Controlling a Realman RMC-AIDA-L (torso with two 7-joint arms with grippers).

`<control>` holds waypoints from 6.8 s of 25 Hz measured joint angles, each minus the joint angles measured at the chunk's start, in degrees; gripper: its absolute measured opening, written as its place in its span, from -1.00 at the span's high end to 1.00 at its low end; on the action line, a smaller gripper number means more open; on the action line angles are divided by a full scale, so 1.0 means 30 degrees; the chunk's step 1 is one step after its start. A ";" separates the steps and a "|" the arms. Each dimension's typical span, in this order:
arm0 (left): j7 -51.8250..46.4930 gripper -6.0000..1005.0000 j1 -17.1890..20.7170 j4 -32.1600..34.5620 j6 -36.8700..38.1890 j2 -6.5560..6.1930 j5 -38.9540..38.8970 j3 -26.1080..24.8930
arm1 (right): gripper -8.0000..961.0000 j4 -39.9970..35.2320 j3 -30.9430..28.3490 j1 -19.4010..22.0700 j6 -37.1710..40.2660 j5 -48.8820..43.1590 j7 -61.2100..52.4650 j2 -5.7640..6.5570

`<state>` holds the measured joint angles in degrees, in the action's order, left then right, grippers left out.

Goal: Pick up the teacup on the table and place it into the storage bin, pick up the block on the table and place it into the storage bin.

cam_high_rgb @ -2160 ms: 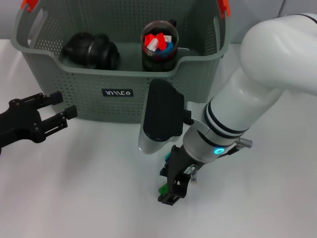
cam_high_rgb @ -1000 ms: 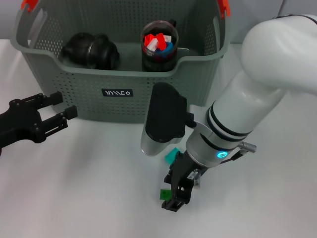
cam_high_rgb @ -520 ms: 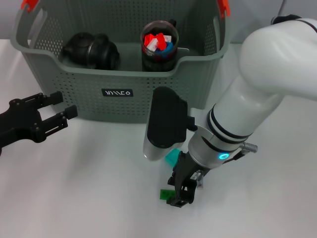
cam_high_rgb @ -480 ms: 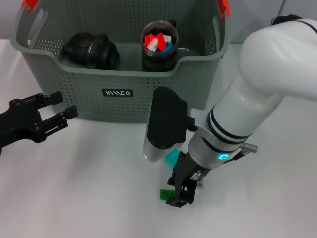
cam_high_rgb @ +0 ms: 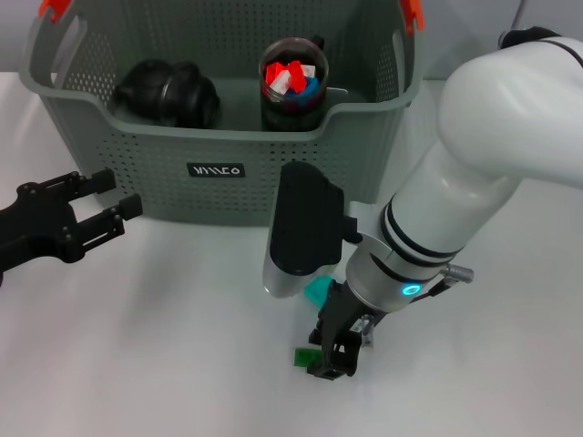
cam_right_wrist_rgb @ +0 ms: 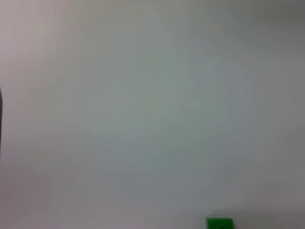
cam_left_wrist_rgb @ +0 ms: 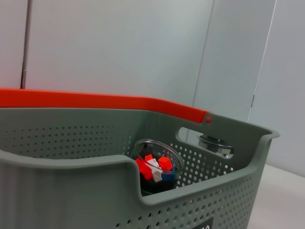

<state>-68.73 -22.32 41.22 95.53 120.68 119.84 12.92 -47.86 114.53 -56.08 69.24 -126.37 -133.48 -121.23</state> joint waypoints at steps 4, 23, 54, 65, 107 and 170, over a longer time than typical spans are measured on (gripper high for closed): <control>-0.0001 -0.13 -0.0022 0.0000 -0.0001 0.0000 -0.0009 0.0001 | 0.21 0.0038 -0.0003 0.0002 0.0092 -0.0031 -0.0032 0.0009; -0.0031 -0.13 -0.0030 -0.0235 -0.0029 -0.0079 -0.0031 -0.0001 | 0.57 -0.2933 -0.4423 0.1997 0.2597 -0.0277 0.0250 0.0363; -0.0206 -0.13 -0.0398 -0.0206 -0.0006 -0.0145 -0.0044 0.0005 | 0.55 -0.8048 -1.8880 -0.1897 0.3315 -0.5886 -0.4438 0.0733; -0.0206 -0.13 -0.0372 -0.0224 0.0020 -0.0098 -0.0044 0.0012 | 0.45 0.1638 -1.5231 -0.7347 -0.1872 -1.2699 -0.7609 0.0202; -0.0209 -0.13 -0.0229 -0.0439 -0.0272 -0.0092 -0.0044 -0.0001 | -0.04 0.2298 -1.3489 -0.6850 -0.4506 -1.0340 -0.6909 0.0268; -0.0234 -0.13 -0.0088 -0.0438 -0.0291 0.0000 -0.0045 -0.0175 | -0.95 0.0300 -0.4104 -0.0833 0.0537 -0.3106 -0.3327 0.0086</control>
<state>-69.43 -22.58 39.91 94.66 120.68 119.70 12.39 -46.96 102.21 -58.58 70.85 -135.69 -143.46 -120.98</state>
